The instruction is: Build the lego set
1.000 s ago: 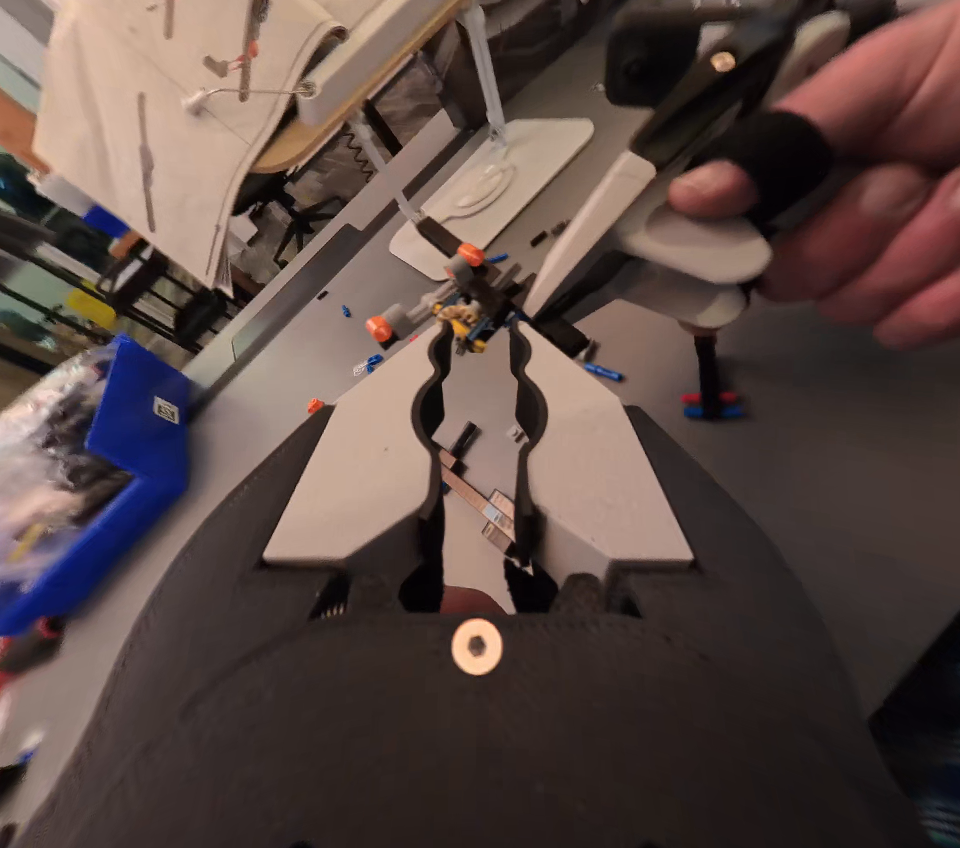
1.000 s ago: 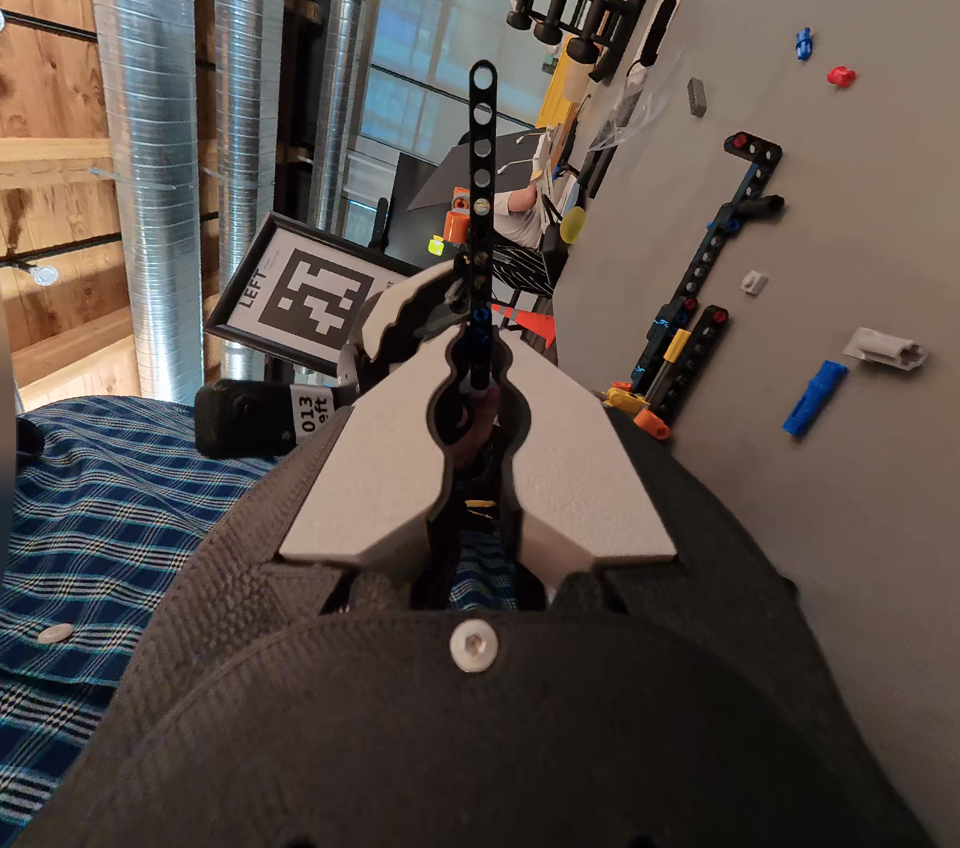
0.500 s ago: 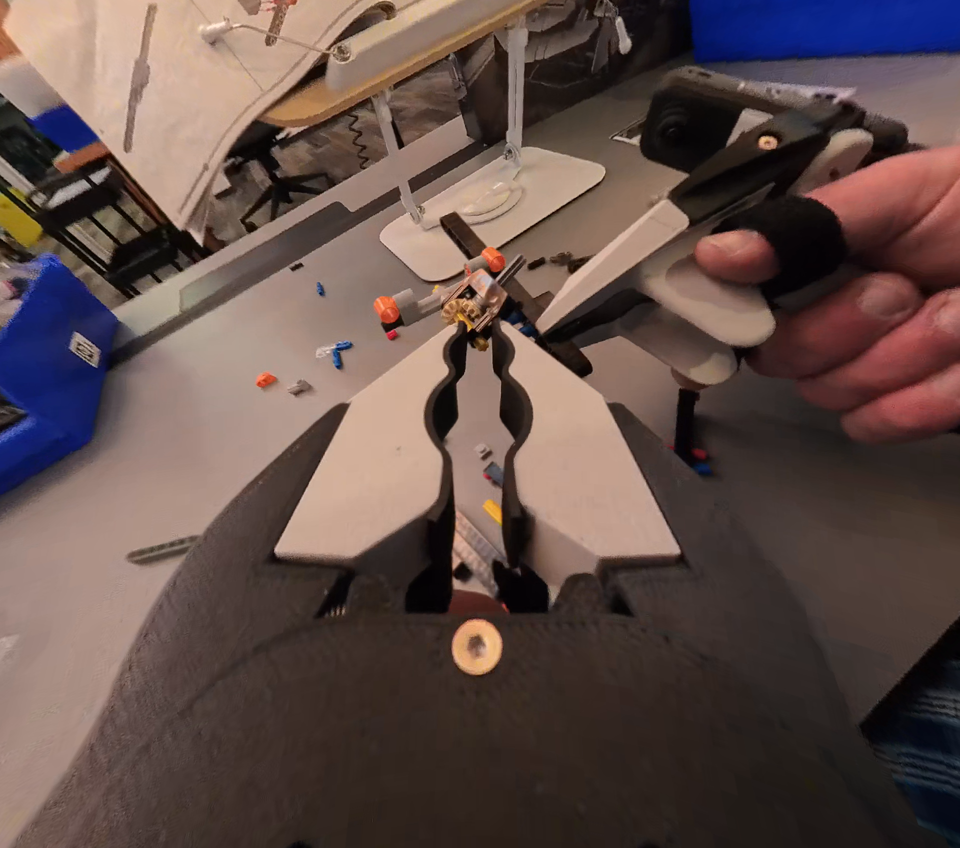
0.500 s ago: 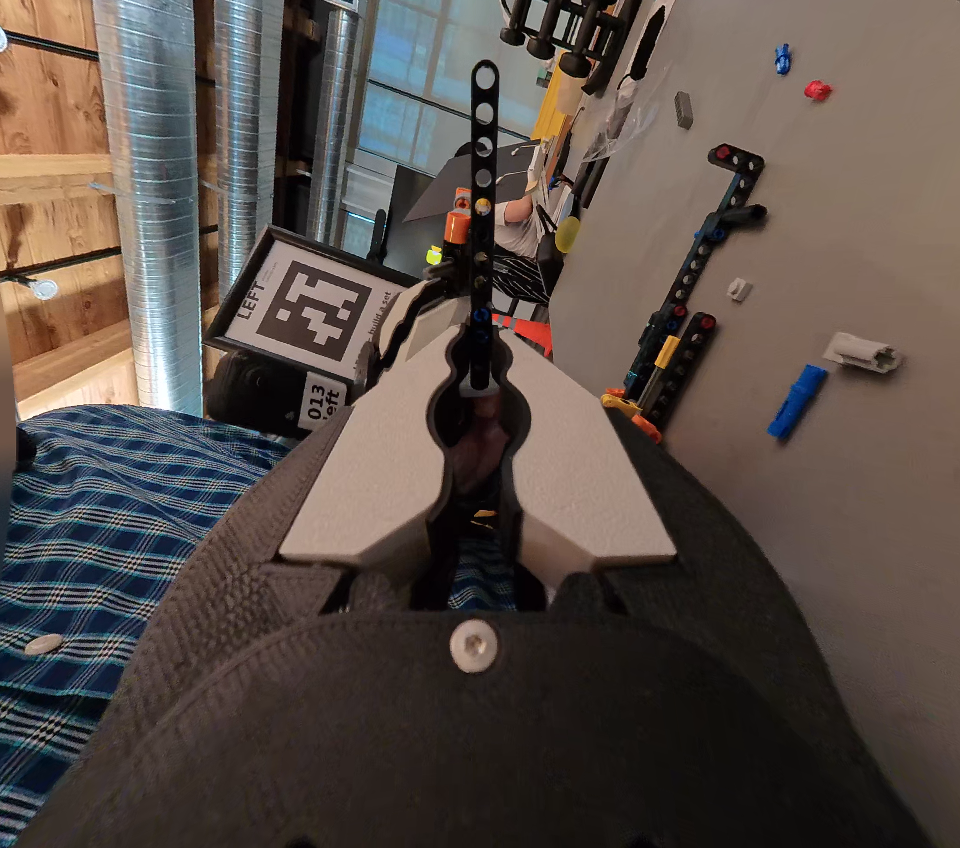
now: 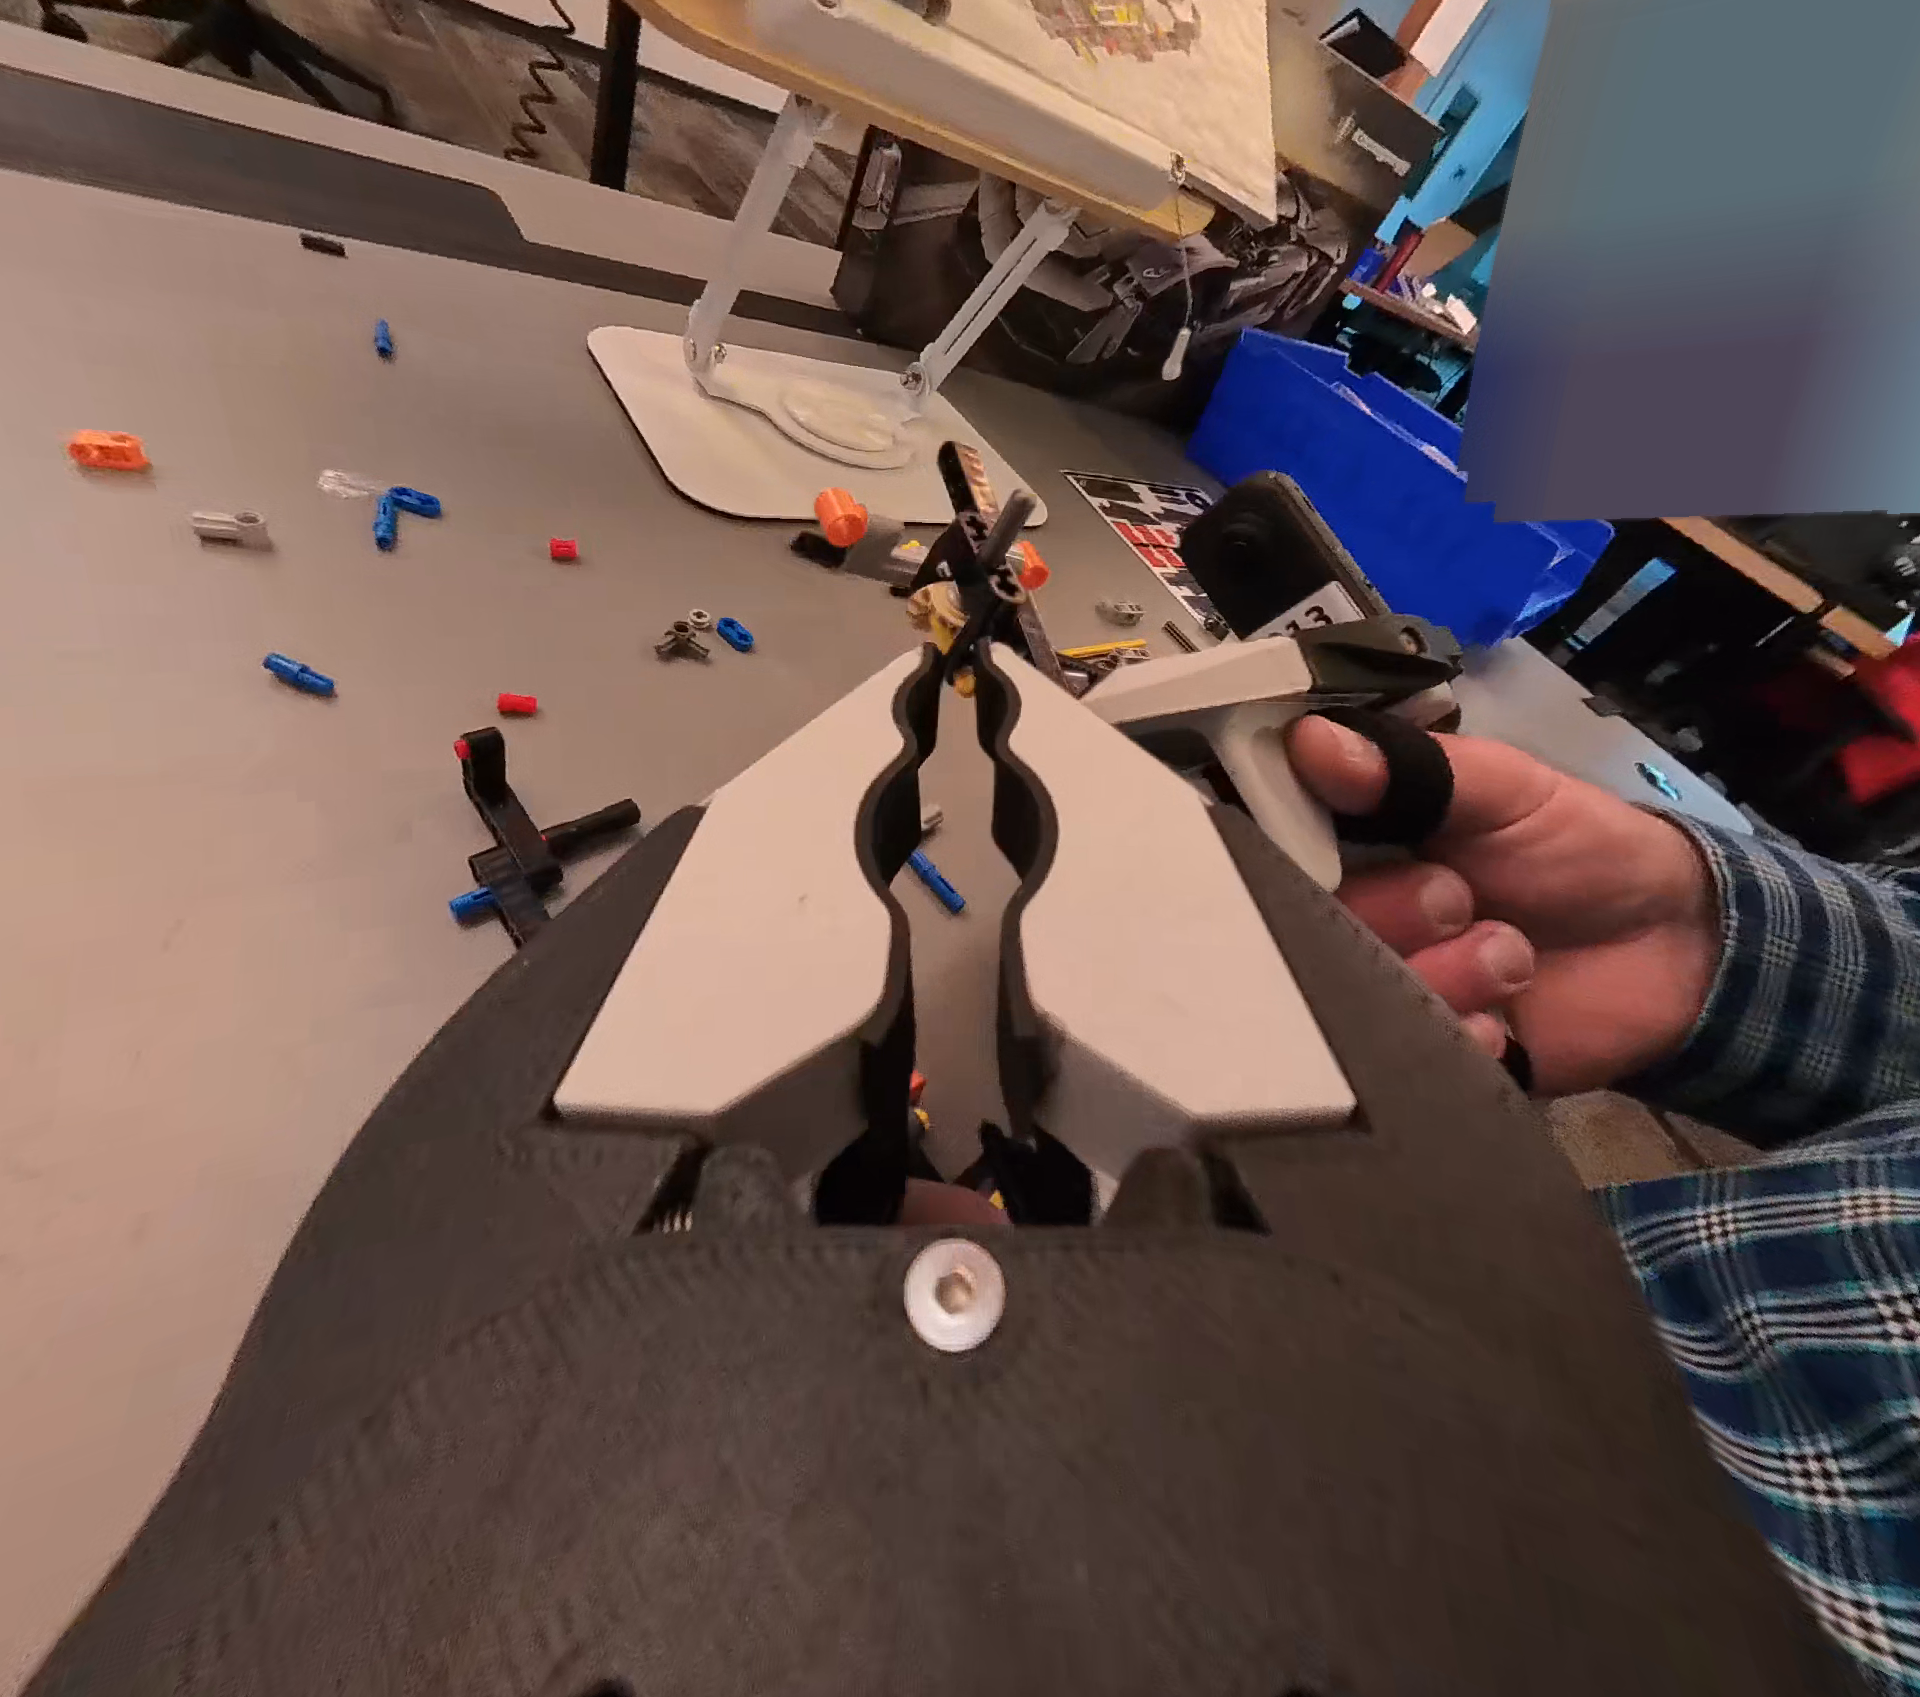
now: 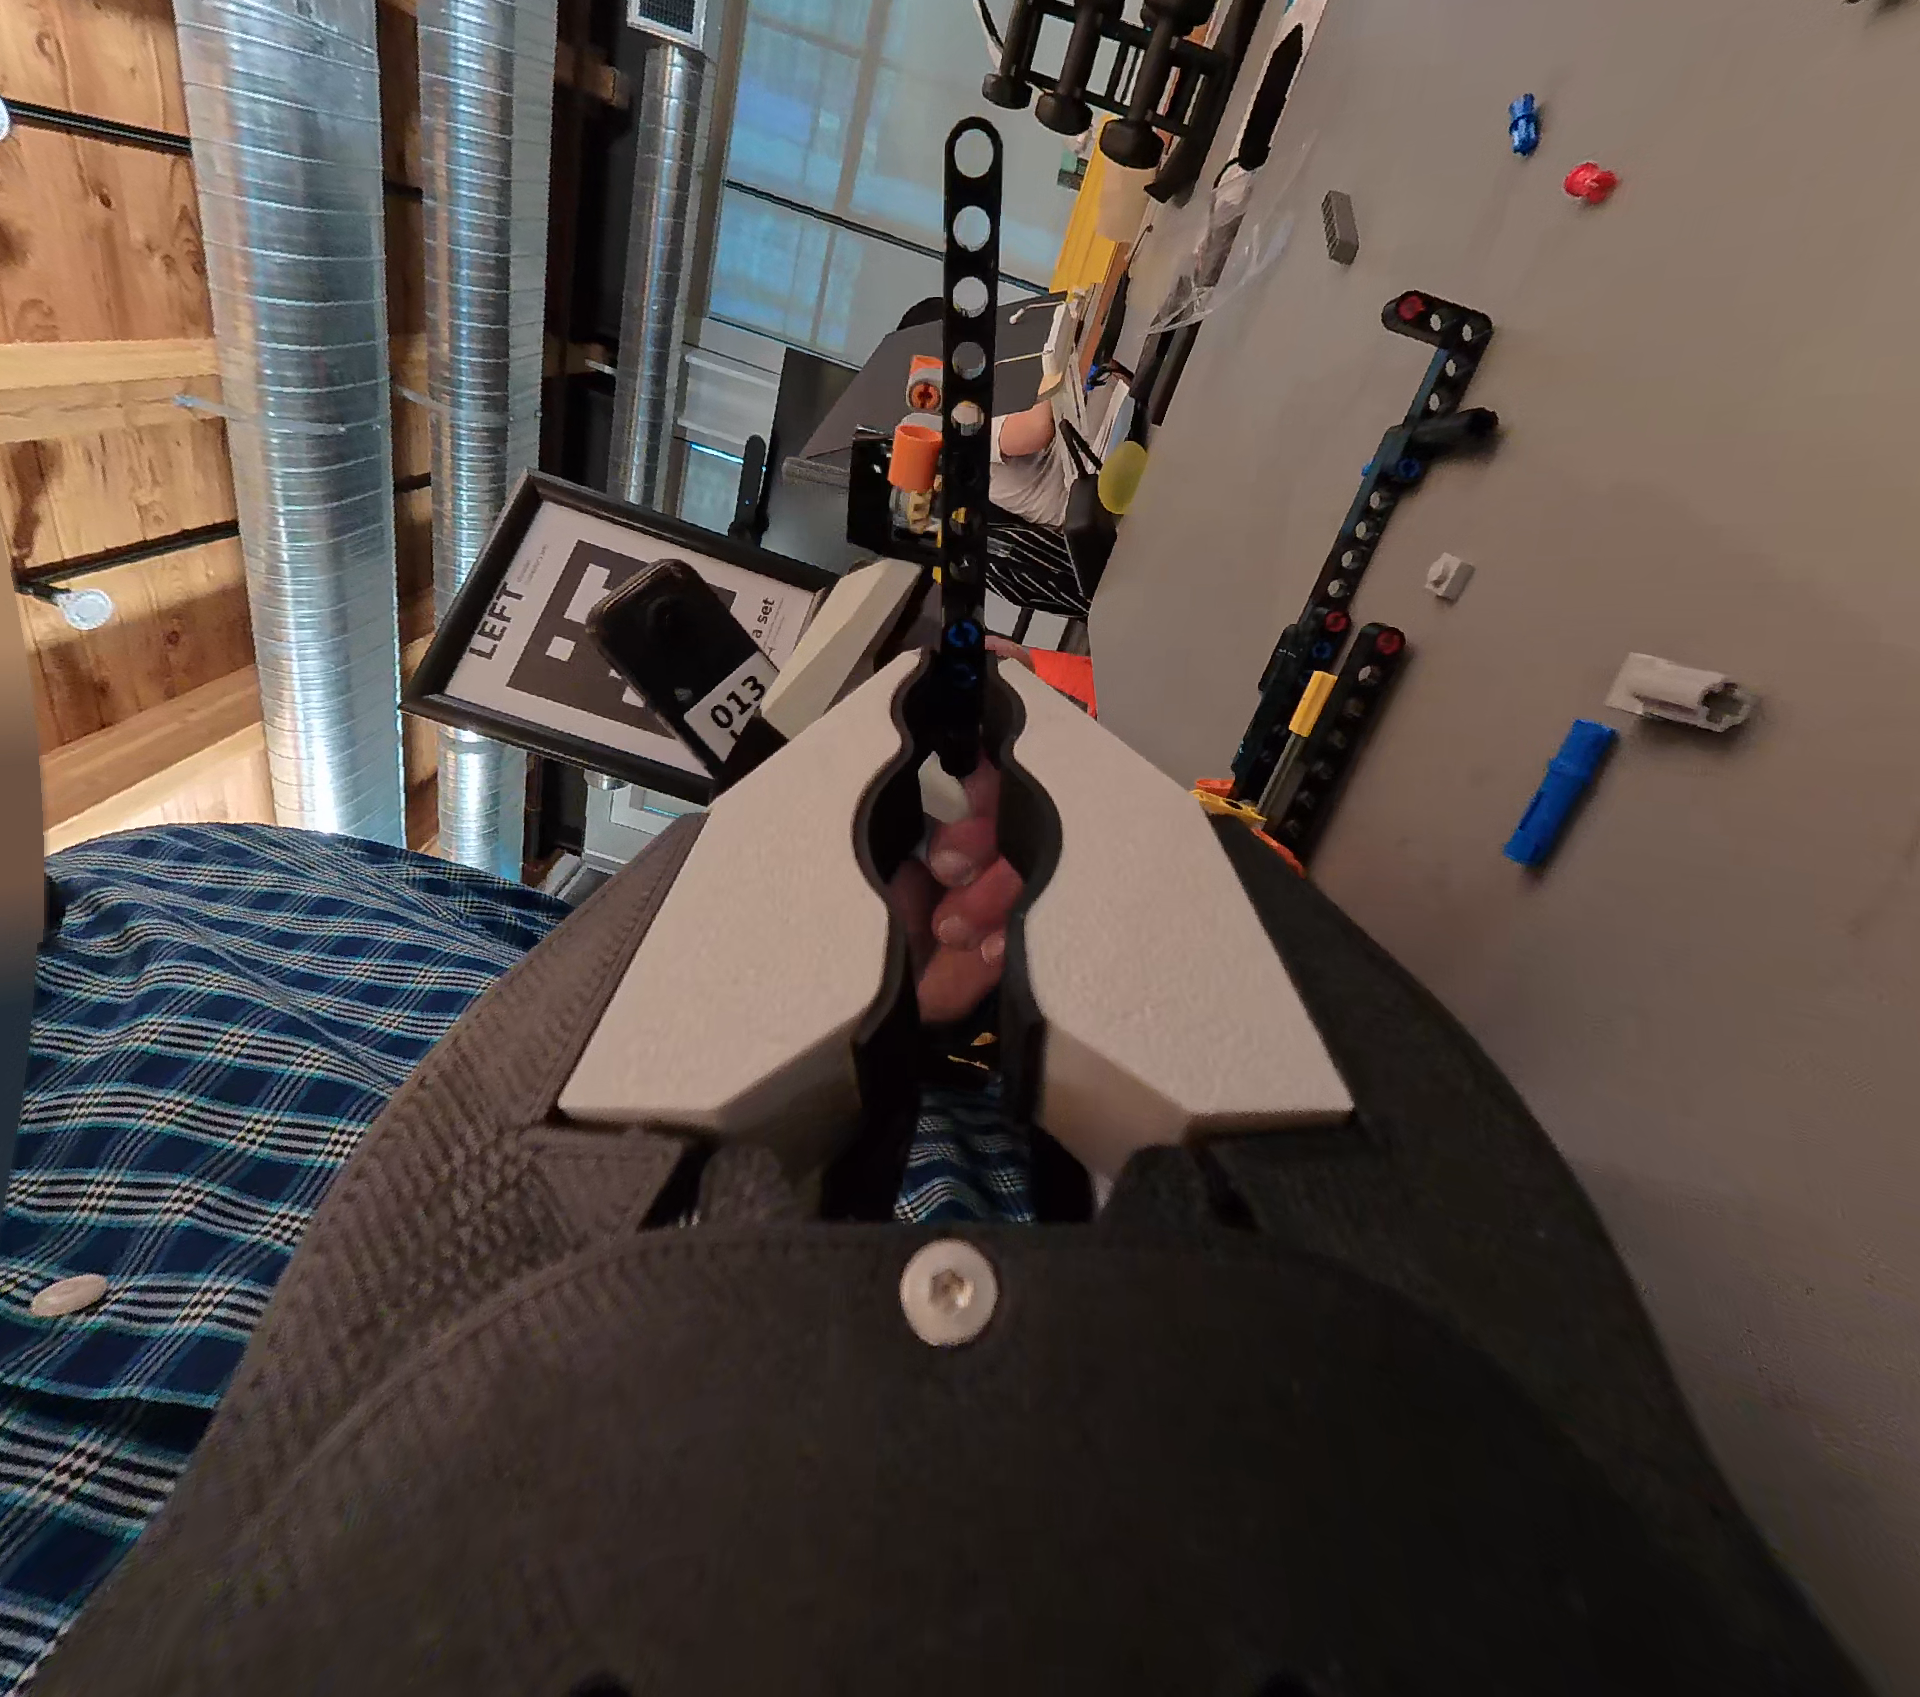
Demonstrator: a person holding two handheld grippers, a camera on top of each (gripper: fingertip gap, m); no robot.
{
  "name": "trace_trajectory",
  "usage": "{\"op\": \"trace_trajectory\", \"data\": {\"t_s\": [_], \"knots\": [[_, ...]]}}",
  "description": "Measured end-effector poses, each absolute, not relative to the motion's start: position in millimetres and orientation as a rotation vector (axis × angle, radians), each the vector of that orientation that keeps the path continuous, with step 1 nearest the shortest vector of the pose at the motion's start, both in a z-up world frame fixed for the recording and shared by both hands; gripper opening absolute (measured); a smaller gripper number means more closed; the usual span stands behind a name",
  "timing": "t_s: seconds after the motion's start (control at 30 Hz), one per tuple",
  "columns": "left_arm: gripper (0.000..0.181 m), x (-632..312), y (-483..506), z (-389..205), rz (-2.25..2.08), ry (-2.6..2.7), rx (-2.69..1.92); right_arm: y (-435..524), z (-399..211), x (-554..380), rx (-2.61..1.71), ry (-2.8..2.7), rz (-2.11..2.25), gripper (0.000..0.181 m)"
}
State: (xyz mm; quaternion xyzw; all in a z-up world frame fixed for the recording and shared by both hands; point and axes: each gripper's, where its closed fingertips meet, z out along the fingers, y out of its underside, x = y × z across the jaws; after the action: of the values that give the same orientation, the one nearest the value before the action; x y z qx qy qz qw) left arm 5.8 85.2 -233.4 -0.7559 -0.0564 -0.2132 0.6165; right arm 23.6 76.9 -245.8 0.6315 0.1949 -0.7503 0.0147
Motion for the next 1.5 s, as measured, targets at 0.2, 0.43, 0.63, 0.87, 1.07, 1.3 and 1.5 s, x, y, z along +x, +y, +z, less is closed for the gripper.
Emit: {"op": "trace_trajectory", "data": {"t_s": [0.2, 0.43, 0.63, 0.87, 1.07, 1.3, 1.5], "knots": [[0.006, 0.9, 84.1, -238.4, -0.549, -0.196, -1.739, 76.7, -248.6, 22.8, 1.968, 0.599, -2.327, 0.005], [0.010, -0.9, 83.2, -241.4, -0.565, -0.192, -1.746, 75.5, -253.7, 21.5, 1.983, 0.607, -2.303, 0.005], [0.017, -3.6, 79.6, -245.2, -0.599, -0.208, -1.760, 73.1, -257.1, 19.8, 1.998, 0.630, -2.275, 0.005], [0.014, -7.6, 72.0, -249.6, -0.636, -0.236, -1.774, 69.2, -266.0, 18.5, 2.031, 0.657, -2.216, 0.005], [0.014, -13.1, 69.2, -257.4, -0.656, -0.278, -1.792, 65.1, -272.1, 14.6, 2.068, 0.710, -2.158, 0.006], [0.019, -18.5, 62.3, -267.7, -0.637, -0.289, -1.842, 61.5, -281.2, 10.0, 2.148, 0.823, -2.068, 0.006], [0.023, -28.0, 58.3, -274.5, -0.585, -0.287, -1.885, 58.8, -289.6, 6.6, 2.203, 0.916, -1.993, 0.005]]}}
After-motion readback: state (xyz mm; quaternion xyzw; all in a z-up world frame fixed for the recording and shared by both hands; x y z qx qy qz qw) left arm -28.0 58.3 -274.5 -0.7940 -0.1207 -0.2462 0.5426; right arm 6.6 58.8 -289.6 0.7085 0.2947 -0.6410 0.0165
